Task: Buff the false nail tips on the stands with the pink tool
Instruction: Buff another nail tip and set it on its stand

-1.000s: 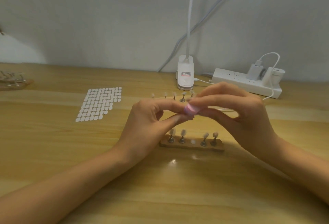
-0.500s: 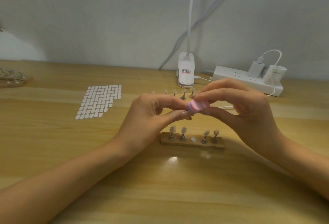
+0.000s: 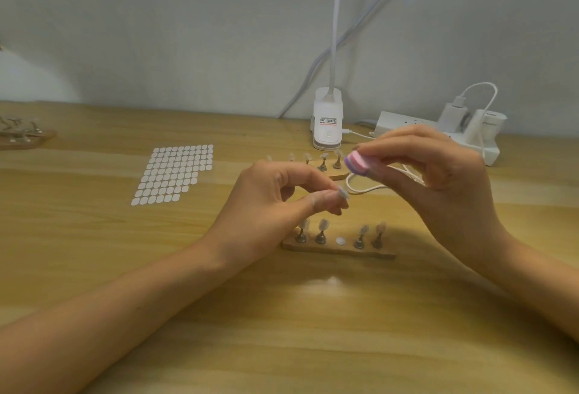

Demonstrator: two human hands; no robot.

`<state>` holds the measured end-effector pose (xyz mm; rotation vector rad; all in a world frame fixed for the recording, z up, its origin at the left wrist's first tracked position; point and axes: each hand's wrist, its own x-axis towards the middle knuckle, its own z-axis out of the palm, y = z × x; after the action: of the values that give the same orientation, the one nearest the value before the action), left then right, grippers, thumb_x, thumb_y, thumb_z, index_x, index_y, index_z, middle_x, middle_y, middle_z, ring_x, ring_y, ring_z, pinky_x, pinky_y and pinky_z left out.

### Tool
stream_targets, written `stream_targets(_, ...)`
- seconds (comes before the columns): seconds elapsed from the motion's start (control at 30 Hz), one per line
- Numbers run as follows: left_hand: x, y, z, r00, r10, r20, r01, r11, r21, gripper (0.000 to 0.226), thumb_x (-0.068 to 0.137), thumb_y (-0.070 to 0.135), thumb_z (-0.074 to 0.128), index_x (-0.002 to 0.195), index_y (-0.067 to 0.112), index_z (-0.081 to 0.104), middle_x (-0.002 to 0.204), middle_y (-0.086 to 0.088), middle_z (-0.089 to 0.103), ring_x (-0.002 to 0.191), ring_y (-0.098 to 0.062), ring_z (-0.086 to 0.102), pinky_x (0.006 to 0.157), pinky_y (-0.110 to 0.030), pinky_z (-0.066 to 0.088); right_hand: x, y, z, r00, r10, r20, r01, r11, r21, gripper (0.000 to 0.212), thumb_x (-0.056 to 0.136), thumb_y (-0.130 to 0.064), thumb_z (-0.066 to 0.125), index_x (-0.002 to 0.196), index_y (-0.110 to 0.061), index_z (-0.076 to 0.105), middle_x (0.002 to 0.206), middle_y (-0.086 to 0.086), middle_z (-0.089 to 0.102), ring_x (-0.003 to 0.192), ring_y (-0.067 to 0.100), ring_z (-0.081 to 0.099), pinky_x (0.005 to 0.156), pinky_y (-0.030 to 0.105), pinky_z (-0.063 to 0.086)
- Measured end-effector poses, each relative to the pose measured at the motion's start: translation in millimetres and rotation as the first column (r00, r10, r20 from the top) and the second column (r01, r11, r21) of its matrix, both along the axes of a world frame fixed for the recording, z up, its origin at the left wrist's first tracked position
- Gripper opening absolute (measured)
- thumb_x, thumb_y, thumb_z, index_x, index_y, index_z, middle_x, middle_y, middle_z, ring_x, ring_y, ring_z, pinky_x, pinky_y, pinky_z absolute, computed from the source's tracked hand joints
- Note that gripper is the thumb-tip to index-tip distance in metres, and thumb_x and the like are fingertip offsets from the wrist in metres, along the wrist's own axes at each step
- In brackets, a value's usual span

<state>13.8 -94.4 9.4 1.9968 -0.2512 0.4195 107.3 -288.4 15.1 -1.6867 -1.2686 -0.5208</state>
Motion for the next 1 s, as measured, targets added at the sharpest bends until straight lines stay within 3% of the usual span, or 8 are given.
stream_targets(0.13,0.1,0.6,-1.6,1.000,-0.006,0.004,0.006,1.000,0.006,0.011,0.087,0.024,0.075,0.077,0.023,0.079,0.078,0.010,0.077,0.050,0.007,0.049,0.052,-0.010,0.032,-4.3,1.3,-1.3,0.987,0.077,0.138,-0.061,0.991,-0.119,0.023,0.088,-0.014,0.071,0.110,-0.012,0.070,0.101,0.004,0.068,0.095,0.016,0.068,0.081,0.031,0.056)
stream_targets(0.23,0.5,1.2,-2.6,1.000,-0.016,0.004,0.016,1.000,-0.014,0.010,0.086,0.027,0.075,0.080,0.020,0.080,0.071,0.013,0.074,0.050,0.006,0.048,0.053,-0.010,0.032,-5.3,1.2,0.1,0.985,0.046,0.168,-0.030,0.995,-0.099,0.023,0.087,-0.012,0.071,0.110,-0.009,0.069,0.100,0.005,0.068,0.096,0.010,0.066,0.083,0.026,0.055)
stream_targets(0.3,0.8,0.9,-3.6,1.000,-0.017,0.004,0.017,1.000,-0.018,0.015,0.084,0.037,0.072,0.080,0.024,0.080,0.073,0.011,0.075,0.049,-0.001,0.038,0.052,-0.019,0.030,-7.1,2.3,-1.5,0.974,0.088,0.210,-0.064,0.991,-0.118,0.022,0.089,-0.011,0.070,0.111,-0.009,0.069,0.100,0.005,0.068,0.096,0.011,0.066,0.084,0.022,0.054)
stream_targets(0.47,-0.1,2.2,-1.8,1.000,-0.026,0.011,0.026,0.999,-0.021,0.012,0.086,0.028,0.074,0.079,0.020,0.080,0.073,0.009,0.076,0.048,0.004,0.046,0.052,-0.010,0.031,-4.5,0.8,-1.5,0.987,0.041,0.153,-0.028,0.996,-0.090,0.023,0.087,-0.010,0.071,0.110,-0.009,0.070,0.101,0.004,0.068,0.097,0.012,0.068,0.082,0.029,0.056)
stream_targets(0.57,-0.3,1.1,-1.6,0.999,-0.039,0.017,0.039,0.999,-0.005,0.020,0.082,0.040,0.070,0.077,0.023,0.079,0.077,0.009,0.077,0.048,-0.001,0.038,0.051,-0.014,0.028,-4.2,0.8,-1.4,0.984,0.087,0.156,-0.069,0.990,-0.120,0.021,0.089,-0.010,0.071,0.110,-0.008,0.070,0.101,0.005,0.069,0.097,0.013,0.068,0.083,0.026,0.055)
stream_targets(0.77,0.5,2.6,-3.7,1.000,-0.025,0.015,0.025,1.000,0.005,0.010,0.086,0.030,0.075,0.079,0.024,0.080,0.070,0.017,0.072,0.051,-0.004,0.032,0.051,-0.015,0.026,-7.6,2.3,-2.1,0.977,0.105,0.183,-0.081,0.988,-0.134,0.022,0.089,-0.011,0.070,0.111,-0.009,0.070,0.101,0.005,0.069,0.097,0.012,0.067,0.084,0.024,0.054)
stream_targets(0.9,-0.3,3.2,-3.6,0.999,-0.047,0.022,0.048,0.999,-0.013,0.017,0.083,0.040,0.072,0.079,0.026,0.079,0.072,0.012,0.075,0.049,-0.003,0.035,0.051,-0.012,0.029,-6.3,1.7,-0.5,0.992,0.048,0.119,-0.038,0.996,-0.084,0.024,0.087,-0.012,0.069,0.111,-0.010,0.068,0.100,0.005,0.069,0.096,0.013,0.068,0.082,0.030,0.057)
stream_targets(1.0,0.7,2.9,-5.3,0.999,-0.050,0.007,0.050,0.999,0.018,0.012,0.086,0.031,0.074,0.080,0.024,0.080,0.074,0.006,0.076,0.052,-0.015,0.045,0.053,-0.023,0.032,-8.3,2.9,-2.3,0.980,0.100,0.172,-0.079,0.989,-0.124,0.021,0.089,-0.011,0.071,0.110,-0.010,0.069,0.099,0.005,0.069,0.095,0.012,0.068,0.083,0.025,0.055)
